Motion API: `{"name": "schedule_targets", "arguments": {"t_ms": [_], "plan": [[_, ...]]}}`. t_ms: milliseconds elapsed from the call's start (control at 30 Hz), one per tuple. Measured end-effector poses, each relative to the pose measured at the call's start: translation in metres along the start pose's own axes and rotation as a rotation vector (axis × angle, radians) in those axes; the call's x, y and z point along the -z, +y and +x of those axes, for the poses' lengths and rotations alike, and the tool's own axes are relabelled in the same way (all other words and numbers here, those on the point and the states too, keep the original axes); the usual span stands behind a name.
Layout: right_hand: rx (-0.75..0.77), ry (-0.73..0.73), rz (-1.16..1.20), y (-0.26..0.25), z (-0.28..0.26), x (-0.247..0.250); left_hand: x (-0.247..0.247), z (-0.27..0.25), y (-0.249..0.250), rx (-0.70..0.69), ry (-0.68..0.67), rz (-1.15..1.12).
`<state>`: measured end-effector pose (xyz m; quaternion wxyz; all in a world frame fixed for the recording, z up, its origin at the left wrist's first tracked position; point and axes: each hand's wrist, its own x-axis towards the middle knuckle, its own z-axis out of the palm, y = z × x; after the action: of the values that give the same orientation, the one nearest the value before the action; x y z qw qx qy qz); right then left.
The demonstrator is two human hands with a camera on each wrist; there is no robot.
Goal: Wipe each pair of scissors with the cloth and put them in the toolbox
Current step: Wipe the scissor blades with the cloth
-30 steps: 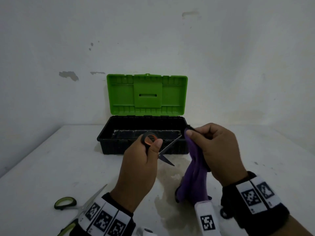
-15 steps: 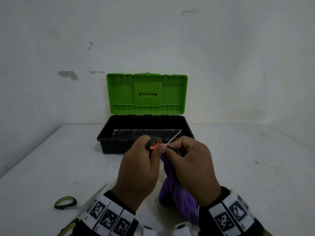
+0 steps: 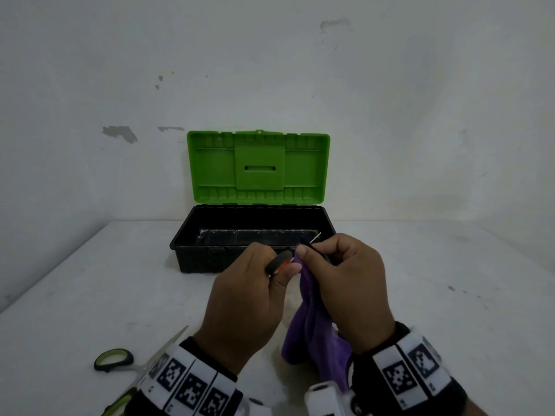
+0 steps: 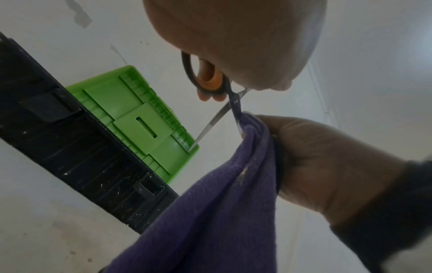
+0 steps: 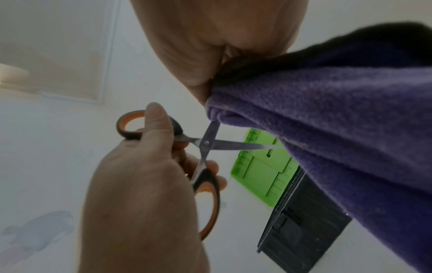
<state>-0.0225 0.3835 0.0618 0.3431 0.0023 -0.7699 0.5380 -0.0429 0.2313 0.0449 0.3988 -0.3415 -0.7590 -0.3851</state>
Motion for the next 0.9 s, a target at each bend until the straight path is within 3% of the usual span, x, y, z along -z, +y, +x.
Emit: {"name": "schedule_targets", "arguments": {"t_ms": [133, 267, 433, 600, 767, 900], "plan": [[-0.033, -0.086, 0.074, -0.007, -0.004, 0.002, 0.003, 0.000, -0.001, -0.039, -0.003, -0.016], [-0.072, 0.015, 0.079, 0.001, 0.009, 0.008, 0.001, -0.002, 0.000, -0.055, -0.004, 0.012], [-0.045, -0.073, 0.079, -0.007, -0.002, 0.004, 0.004, -0.003, -0.003, -0.053, -0.001, -0.017], [-0.123, 0.046, 0.171, -0.002, 0.008, 0.003, 0.007, -0.006, -0.006, -0.066, 0.004, -0.010], [-0.121, -0.074, 0.166, -0.007, -0.002, -0.001, 0.008, -0.011, -0.013, -0.079, 0.020, -0.007], [-0.124, 0.003, 0.125, -0.001, 0.005, -0.002, 0.005, -0.013, -0.014, -0.073, 0.017, 0.019]]}}
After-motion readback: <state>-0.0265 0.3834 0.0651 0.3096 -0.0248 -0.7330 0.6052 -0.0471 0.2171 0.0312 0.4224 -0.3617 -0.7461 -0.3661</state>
